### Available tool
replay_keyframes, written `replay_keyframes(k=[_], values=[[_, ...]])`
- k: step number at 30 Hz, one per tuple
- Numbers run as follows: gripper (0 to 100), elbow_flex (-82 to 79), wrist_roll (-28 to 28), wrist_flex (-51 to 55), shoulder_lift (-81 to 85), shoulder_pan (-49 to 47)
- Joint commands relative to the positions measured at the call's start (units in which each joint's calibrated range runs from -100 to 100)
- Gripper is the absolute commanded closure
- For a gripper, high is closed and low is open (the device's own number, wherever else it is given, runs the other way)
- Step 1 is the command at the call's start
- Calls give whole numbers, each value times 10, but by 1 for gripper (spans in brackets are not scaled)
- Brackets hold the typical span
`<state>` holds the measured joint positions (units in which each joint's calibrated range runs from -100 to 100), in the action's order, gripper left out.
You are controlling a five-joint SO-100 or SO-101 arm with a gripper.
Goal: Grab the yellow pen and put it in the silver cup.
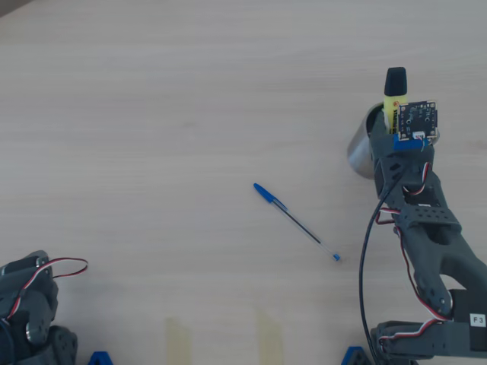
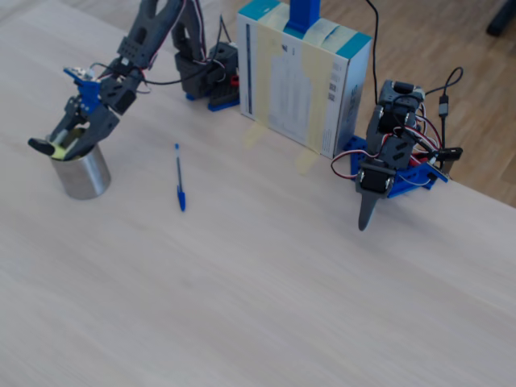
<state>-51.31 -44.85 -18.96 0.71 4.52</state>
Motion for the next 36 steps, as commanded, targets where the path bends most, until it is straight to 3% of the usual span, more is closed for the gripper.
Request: replay_keyframes(k=[1,18,28,36], values=[[97,26,1,-3,4,0],[96,27,2,-2,10,-4],[62,26,3,-3,67,-25],[59,33,2,-3,86,-34]])
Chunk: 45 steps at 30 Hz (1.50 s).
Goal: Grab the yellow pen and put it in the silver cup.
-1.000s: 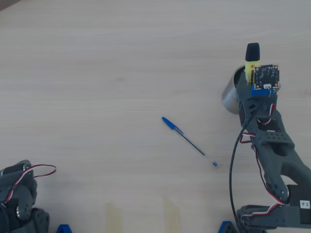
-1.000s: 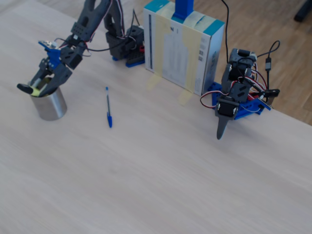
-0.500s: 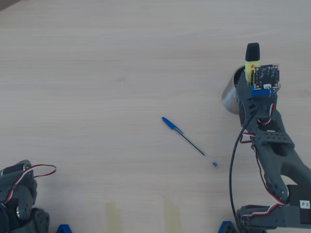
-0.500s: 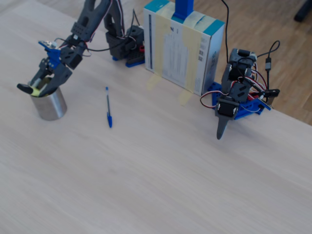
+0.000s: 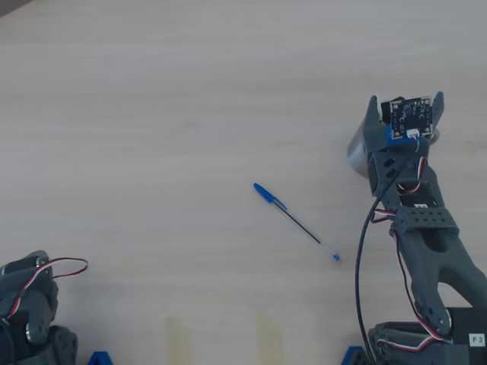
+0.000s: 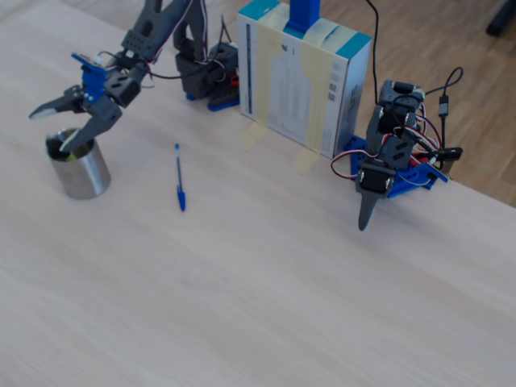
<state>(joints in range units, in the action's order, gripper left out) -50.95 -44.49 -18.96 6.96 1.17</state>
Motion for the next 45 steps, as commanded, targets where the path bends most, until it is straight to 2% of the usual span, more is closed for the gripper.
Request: replay_keyframes(k=[1,19,35,45], values=[[59,30,-1,-3,23,0],[59,31,-2,-2,28,-4],[60,23,-2,62,136,-28],[60,-25,-2,63,210,-29]])
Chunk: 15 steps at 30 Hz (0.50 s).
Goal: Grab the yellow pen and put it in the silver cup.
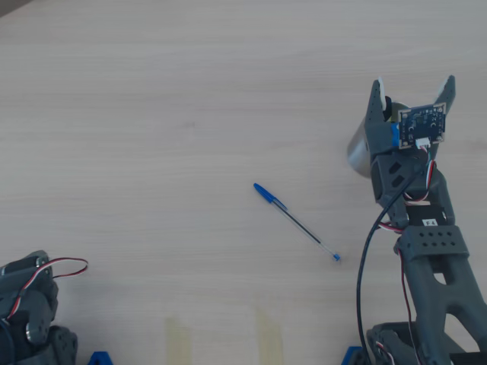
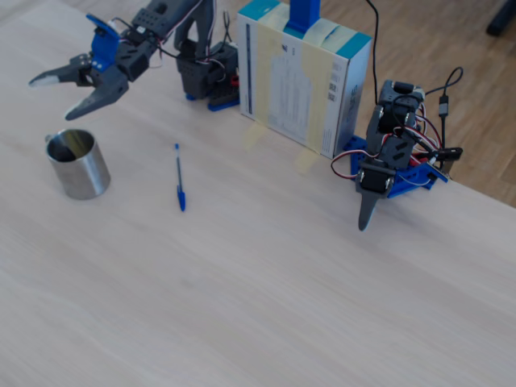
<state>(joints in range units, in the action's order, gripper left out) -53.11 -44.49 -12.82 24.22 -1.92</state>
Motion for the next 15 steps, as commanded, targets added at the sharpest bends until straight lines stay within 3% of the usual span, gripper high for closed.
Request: replay_keyframes(k=[1,15], values=[[60,-8,-2,2,44,2],[60,-102,-2,2,165,-6]])
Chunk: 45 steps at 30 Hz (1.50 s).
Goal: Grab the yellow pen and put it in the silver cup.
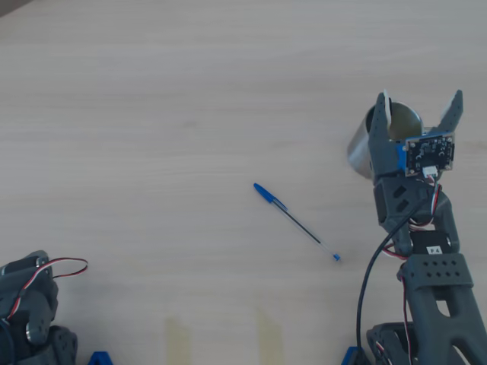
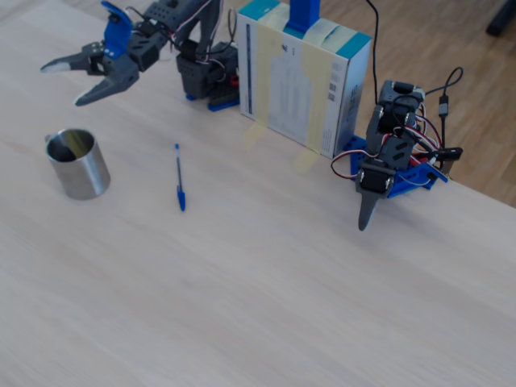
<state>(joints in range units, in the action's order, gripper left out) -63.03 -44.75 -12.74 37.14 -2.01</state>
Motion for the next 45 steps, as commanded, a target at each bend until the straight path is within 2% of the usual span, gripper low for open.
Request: replay_keyframes(k=[1,26,32,36,45], values=[[60,-10,1,1,46,-5],[60,-258,-77,1,297,-16],[60,-322,-81,1,347,-16],[60,-370,-106,1,384,-15],[60,-370,-109,143,442,-16]])
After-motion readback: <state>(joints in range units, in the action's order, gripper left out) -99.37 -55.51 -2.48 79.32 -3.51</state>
